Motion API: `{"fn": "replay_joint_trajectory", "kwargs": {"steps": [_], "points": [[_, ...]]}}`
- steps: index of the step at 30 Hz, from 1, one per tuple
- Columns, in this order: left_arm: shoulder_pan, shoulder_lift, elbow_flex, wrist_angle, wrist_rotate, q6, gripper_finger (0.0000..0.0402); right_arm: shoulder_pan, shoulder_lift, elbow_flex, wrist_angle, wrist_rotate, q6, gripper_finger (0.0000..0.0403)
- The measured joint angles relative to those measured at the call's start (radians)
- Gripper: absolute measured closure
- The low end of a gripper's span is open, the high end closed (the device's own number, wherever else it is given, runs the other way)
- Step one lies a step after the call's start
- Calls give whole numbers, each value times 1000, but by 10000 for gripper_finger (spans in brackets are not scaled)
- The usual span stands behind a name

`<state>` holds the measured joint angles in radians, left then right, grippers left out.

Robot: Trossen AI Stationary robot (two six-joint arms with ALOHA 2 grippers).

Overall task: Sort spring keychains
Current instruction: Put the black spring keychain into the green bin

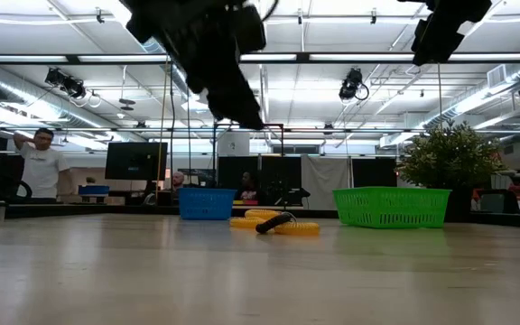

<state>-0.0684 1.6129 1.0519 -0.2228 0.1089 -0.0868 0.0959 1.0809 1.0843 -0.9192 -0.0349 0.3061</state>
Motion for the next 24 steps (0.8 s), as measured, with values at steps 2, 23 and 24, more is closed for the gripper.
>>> {"fn": "replay_joint_trajectory", "kwargs": {"steps": [2,23,24], "points": [[-1,43,0,10,0,2,189,0,0,0,0,0,0,248],[-27,306,1,171,-86,-9,197,0,0,0,4,0,0,248],[-29,310,1,171,-94,-11,197,0,0,0,4,0,0,248]]}}
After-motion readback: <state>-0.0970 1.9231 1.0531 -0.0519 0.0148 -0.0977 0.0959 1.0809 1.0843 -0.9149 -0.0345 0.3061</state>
